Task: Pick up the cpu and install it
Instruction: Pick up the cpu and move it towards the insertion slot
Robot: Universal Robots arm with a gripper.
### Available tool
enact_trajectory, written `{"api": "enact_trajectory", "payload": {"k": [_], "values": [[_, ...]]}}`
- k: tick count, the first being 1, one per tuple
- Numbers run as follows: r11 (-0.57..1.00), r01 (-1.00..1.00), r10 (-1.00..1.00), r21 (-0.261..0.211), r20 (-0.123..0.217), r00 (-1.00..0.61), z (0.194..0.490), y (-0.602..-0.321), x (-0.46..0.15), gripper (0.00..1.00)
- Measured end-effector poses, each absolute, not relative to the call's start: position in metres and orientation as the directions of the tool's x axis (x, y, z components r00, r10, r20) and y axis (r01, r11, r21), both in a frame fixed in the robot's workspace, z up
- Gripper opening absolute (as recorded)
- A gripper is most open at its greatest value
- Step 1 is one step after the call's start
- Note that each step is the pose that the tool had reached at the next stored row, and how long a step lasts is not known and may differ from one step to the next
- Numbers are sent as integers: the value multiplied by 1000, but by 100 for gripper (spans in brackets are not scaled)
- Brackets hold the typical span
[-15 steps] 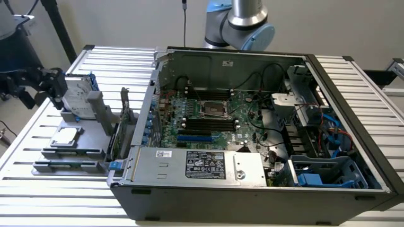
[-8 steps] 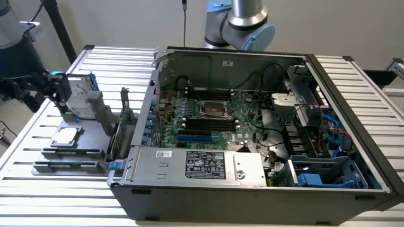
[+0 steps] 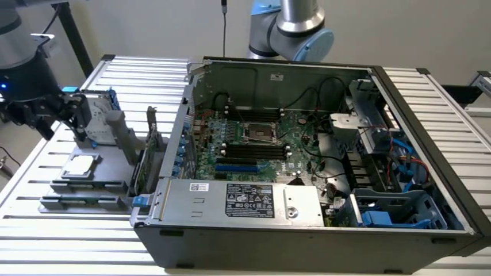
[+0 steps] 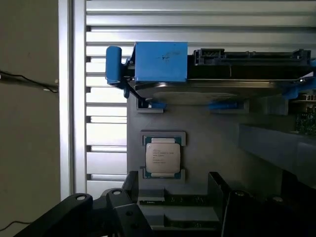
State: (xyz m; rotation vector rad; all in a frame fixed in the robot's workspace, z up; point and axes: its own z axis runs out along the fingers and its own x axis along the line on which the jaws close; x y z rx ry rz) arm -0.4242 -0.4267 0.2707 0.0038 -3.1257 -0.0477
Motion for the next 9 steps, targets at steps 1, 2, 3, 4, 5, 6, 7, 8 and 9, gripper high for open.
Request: {"api": "enact_trajectory", "payload": {"k": [1,2,3,4,5,6,7,8,9], "values": [[1000,-2,-3,30,15,-1000,269,-426,-424,67],[1000,-2,-3,30,16,-1000,267,-426,-424,67],[1000,-2,-3,31,15,-1000,265,-425,-424,67],[1000,-2,-3,31,15,-1000,264,-425,-424,67],[1000,-2,-3,30,16,-1000,262,-425,-424,67],[1000,-2,-3,30,16,-1000,260,-424,-424,67],[1000,-2,-3,30,16,-1000,258,-424,-424,67],[1000,-2,-3,30,16,-1000,256,-424,-424,67],[1000,-2,-3,30,16,-1000,254,-424,-424,67]]}}
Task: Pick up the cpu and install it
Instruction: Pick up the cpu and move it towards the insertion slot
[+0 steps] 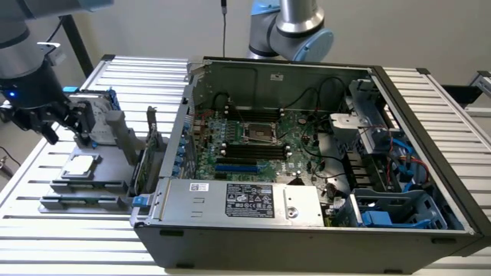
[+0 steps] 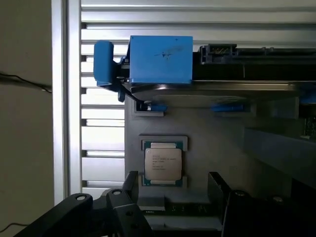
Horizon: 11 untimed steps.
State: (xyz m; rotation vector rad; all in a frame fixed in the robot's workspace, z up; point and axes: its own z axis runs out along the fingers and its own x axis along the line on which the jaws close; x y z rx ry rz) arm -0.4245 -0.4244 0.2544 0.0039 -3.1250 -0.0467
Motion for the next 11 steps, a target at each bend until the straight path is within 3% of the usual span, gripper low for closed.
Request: {"api": "enact_trajectory", "payload": {"k": [11], "values": [[1000,-2,-3,29,19,-1000,234,-424,-427,67]]}}
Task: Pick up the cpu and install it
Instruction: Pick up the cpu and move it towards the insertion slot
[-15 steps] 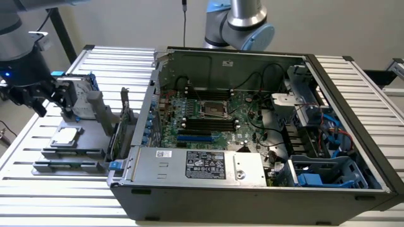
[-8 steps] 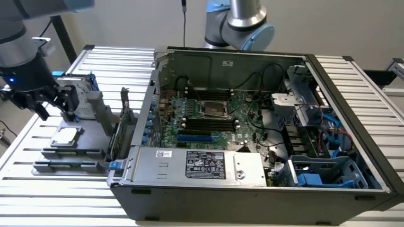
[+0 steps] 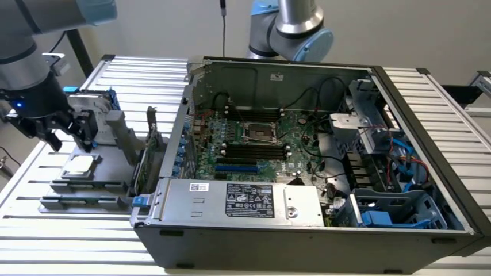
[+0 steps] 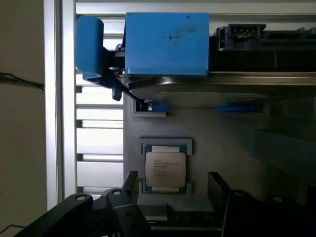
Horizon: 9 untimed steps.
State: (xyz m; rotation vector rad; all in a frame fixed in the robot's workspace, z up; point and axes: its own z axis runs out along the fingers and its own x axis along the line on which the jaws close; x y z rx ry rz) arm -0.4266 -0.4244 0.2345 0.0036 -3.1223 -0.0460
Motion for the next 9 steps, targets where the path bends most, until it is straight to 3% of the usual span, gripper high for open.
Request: {"api": "enact_trajectory", "payload": {"k": [9], "values": [[1000,-2,-3,29,19,-1000,218,-424,-430,67]]}}
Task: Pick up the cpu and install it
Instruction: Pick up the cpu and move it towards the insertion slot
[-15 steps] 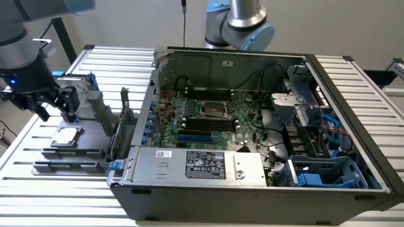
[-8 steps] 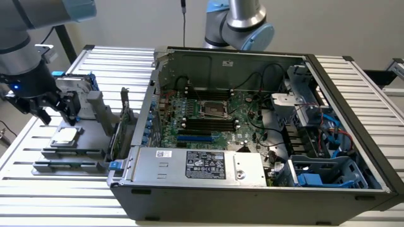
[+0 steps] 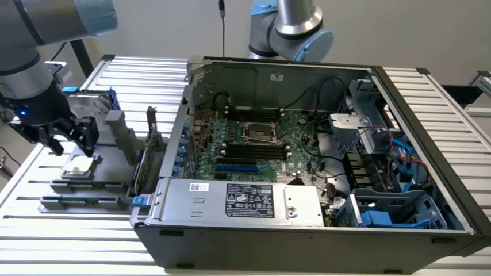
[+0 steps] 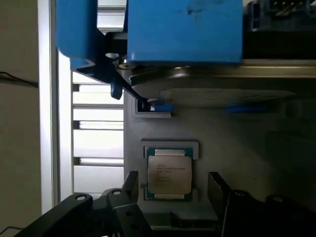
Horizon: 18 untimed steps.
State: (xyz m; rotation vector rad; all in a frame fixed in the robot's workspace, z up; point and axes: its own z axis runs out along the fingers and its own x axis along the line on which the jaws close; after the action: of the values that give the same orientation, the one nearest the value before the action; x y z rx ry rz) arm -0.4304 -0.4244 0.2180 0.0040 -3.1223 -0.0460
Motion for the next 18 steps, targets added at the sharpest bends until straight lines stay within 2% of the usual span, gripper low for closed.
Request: {"api": "enact_trajectory", "payload": {"k": [9,18], "values": [[1000,-5,-6,30,20,-1000,202,-425,-433,67],[999,-6,-7,36,24,-1000,199,-432,-432,67]]}}
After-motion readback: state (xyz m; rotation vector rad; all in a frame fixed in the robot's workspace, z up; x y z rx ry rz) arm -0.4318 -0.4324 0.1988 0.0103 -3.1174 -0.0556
